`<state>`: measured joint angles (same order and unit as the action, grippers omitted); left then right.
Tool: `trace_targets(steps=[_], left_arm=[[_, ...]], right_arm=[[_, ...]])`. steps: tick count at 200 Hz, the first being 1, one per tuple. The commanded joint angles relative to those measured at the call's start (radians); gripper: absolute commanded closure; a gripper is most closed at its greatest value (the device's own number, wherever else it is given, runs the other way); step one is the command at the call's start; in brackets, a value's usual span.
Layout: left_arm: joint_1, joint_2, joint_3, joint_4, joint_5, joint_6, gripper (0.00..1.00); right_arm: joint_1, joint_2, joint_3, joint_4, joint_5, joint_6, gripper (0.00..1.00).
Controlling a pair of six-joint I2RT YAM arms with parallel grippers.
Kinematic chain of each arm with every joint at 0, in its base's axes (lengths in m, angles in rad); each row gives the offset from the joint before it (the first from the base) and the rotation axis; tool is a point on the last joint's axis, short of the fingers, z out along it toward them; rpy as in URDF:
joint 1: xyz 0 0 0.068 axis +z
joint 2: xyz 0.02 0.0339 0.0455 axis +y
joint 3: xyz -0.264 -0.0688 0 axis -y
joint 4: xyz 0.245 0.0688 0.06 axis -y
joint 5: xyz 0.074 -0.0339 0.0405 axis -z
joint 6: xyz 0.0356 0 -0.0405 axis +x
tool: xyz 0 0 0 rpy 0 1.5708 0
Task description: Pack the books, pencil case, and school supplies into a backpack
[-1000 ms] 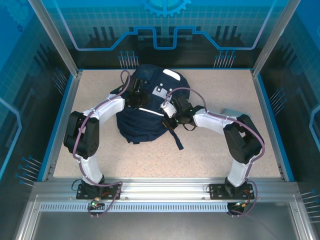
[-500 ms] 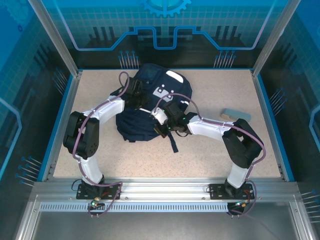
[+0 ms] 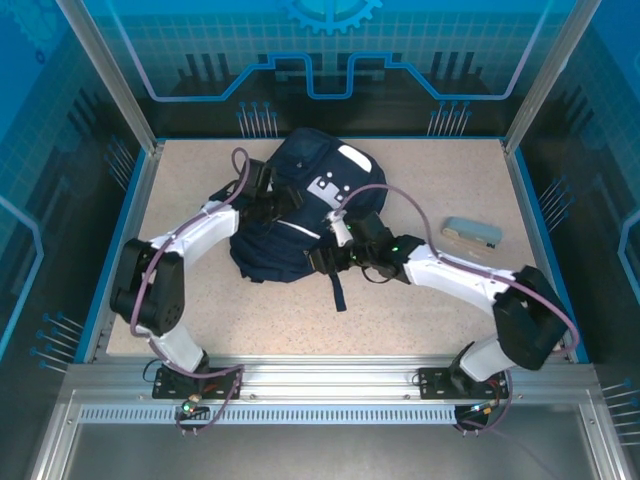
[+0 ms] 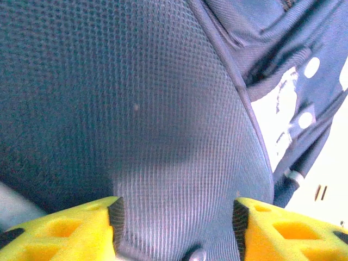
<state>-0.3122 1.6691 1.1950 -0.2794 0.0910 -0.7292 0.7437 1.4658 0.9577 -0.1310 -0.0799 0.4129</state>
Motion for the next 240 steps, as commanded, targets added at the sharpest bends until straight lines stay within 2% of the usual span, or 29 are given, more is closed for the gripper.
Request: trace_targets(steps=[1,39,86,111,178,240], left_arm=[[-0.005,-0.112,-0.068,-0.067,0.039,0.080,0.40],[-0.090,-0.262,-0.191,-0.133,-0.051,0.115,0.39],[-0.259,-0.377,-0.338,-0.077,-0.179,-0.019,0.47],[-0.294,-0.327,-0.369,0.006,-0.139,-0.068,0.53],[-0.332,-0.206,-0.329,0.061,-0.190,-0.098,0.66],[-0.345,-0.154,-0.284,0.072,-0.202,-0.103,0.69]], right_arm=[[-0.028,-0.090,-0.044,-0.012,0.046,0.228,0.30],[-0.067,-0.139,-0.054,-0.033,0.070,0.348,0.20],[-0.130,-0.124,-0.072,-0.024,0.061,0.472,0.12],[-0.159,-0.107,-0.104,0.010,0.033,0.523,0.12],[-0.175,-0.081,-0.103,-0.008,0.011,0.534,0.12],[-0.184,-0.068,-0.102,-0.012,0.005,0.521,0.12]])
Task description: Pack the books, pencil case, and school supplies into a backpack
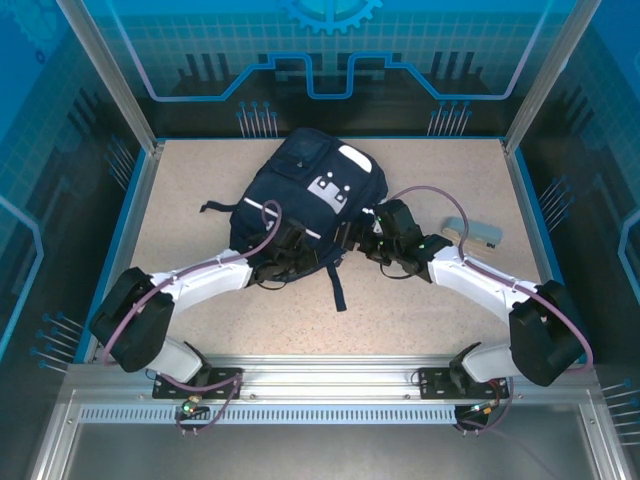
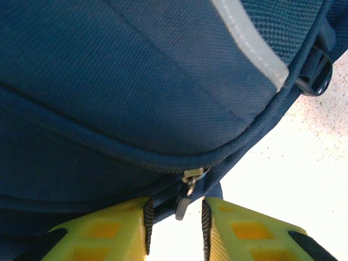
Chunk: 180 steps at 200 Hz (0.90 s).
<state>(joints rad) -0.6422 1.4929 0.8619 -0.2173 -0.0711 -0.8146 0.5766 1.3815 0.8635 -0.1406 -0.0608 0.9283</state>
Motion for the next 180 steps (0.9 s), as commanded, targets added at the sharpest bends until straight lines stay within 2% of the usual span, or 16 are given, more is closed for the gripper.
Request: trace_targets(steps=[1,64,109,145,170,180], left_arm=[[-0.015,0.024,0.051,0.008,-0.043,-0.019,0.69],[-0.031,0.075,0.109,-0.100,-0.136,-0.042,0.74],[-0.036,0.095,0.114,-0.096,-0.148,-0.044,0.78],[-0.039,0.087,0.120,-0.102,-0.154,-0.028,0.88],[-0.039,0.058,0.117,-0.127,-0.165,0.018,1.00],[-0.039,0.044,0.110,-0.130,-0.164,0.049,1.00]], right_arm=[[-0.017,0.017,-0.008,-0.003,-0.014,0.006,0.12],[-0.022,0.025,-0.017,-0.001,-0.014,0.008,0.12],[-0.025,0.027,-0.019,0.007,-0.021,0.013,0.12],[-0.026,0.030,-0.027,0.014,-0.028,0.022,0.12],[-0.027,0.040,-0.026,0.044,-0.062,0.046,0.12],[-0.030,0.054,-0.022,0.068,-0.088,0.065,0.12]])
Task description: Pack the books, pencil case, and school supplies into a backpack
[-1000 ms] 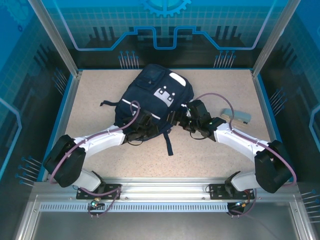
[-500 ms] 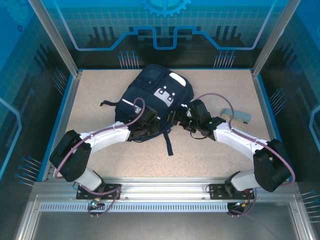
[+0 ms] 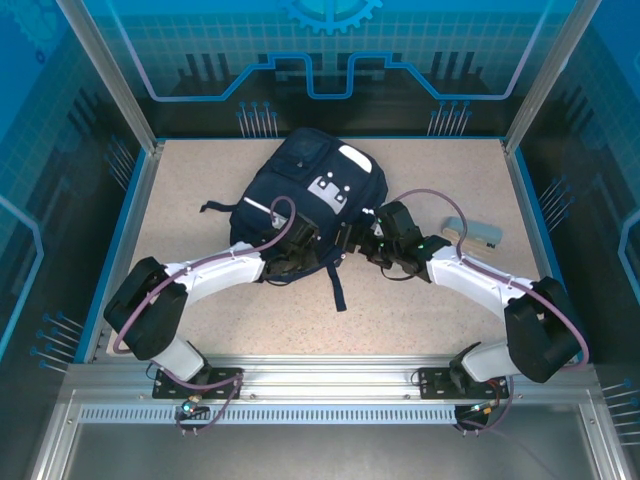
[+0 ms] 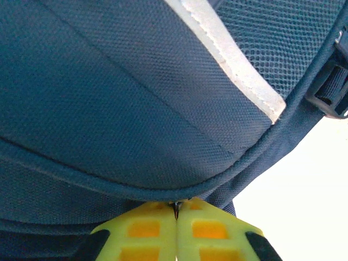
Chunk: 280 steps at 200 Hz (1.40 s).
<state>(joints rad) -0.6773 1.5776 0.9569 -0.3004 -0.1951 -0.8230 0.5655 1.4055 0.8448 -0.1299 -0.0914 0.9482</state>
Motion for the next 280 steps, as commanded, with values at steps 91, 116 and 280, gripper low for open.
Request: trace_targets(steps=[91,116,280], left_arm=[[-0.004,-0.113,-0.037,-0.002,0.022,0.190,1.00],[-0.004,-0.124,-0.041,0.004,0.029,0.213,1.00],[0.075,-0.179,-0.068,-0.228,-0.163,0.422,1.00]], right_arm=[[-0.014,0.269,0.103,0.309,-0.234,0.234,0.44],[-0.011,0.326,0.128,0.332,-0.260,0.257,0.48],[-0.012,0.311,0.291,-0.096,0.020,0.028,1.00]])
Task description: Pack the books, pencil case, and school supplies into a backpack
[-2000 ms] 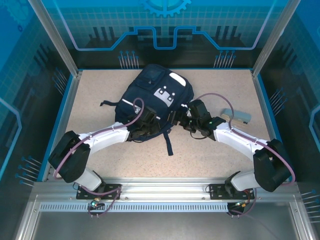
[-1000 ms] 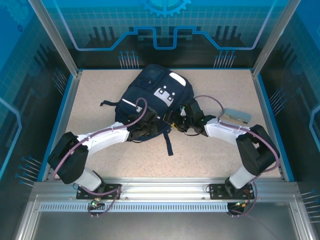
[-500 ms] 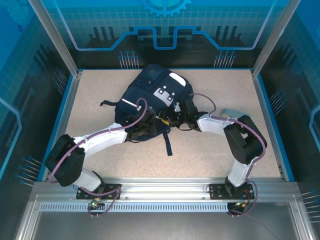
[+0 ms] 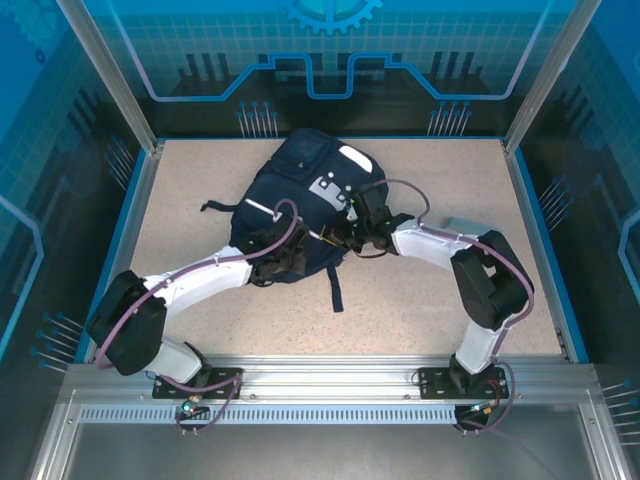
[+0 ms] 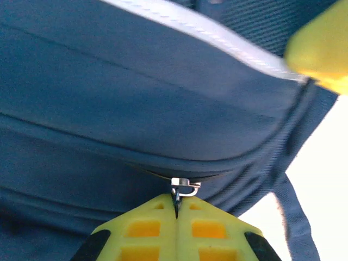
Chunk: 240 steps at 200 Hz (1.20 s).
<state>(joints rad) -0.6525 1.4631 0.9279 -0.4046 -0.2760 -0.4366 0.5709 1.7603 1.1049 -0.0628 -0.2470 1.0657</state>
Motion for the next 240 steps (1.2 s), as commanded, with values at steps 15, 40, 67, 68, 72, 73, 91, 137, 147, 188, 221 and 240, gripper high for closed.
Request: trace_targets(steps=[15,40,67,68,72,73,91,137,147,188,221,240], left_arm=[[0.083,-0.089,-0.057,-0.108,-0.073,0.049,1.00],[0.119,-0.103,-0.069,-0.036,0.039,0.121,1.00],[0.105,-0.107,-0.057,0.055,0.220,0.177,1.00],[0.103,-0.107,-0.056,0.057,0.224,0.178,1.00],[0.097,-0.107,-0.055,0.068,0.243,0.183,1.00],[0.096,-0.107,-0.053,0.070,0.247,0.184,1.00],[0.053,-0.104,-0.024,0.090,0.282,0.197,1.00],[-0.088,-0.040,0.065,0.163,0.376,0.187,1.00],[-0.117,-0.013,0.097,0.161,0.370,0.187,1.00],[-0.172,0.090,0.182,0.173,0.406,0.161,1.00],[-0.181,0.115,0.202,0.160,0.398,0.147,1.00],[-0.180,0.106,0.198,0.135,0.366,0.147,1.00]], right_arm=[[-0.017,-0.044,0.046,-0.196,0.215,-0.102,1.00],[-0.022,-0.057,0.068,-0.236,0.267,-0.132,1.00],[-0.046,-0.117,0.023,-0.179,0.189,-0.154,0.76],[-0.048,-0.122,0.020,-0.177,0.186,-0.154,0.75],[-0.053,-0.137,0.008,-0.171,0.175,-0.154,0.70],[-0.053,-0.140,0.004,-0.169,0.172,-0.154,0.69],[-0.079,-0.211,-0.046,-0.164,0.134,-0.155,0.49],[-0.122,-0.364,-0.161,-0.223,0.113,-0.088,0.32],[-0.131,-0.387,-0.187,-0.230,0.097,-0.051,0.32],[-0.168,-0.467,-0.324,-0.151,0.041,0.112,0.32],[-0.169,-0.451,-0.329,-0.106,-0.018,0.131,0.39],[-0.168,-0.427,-0.324,-0.076,-0.051,0.137,0.47]])
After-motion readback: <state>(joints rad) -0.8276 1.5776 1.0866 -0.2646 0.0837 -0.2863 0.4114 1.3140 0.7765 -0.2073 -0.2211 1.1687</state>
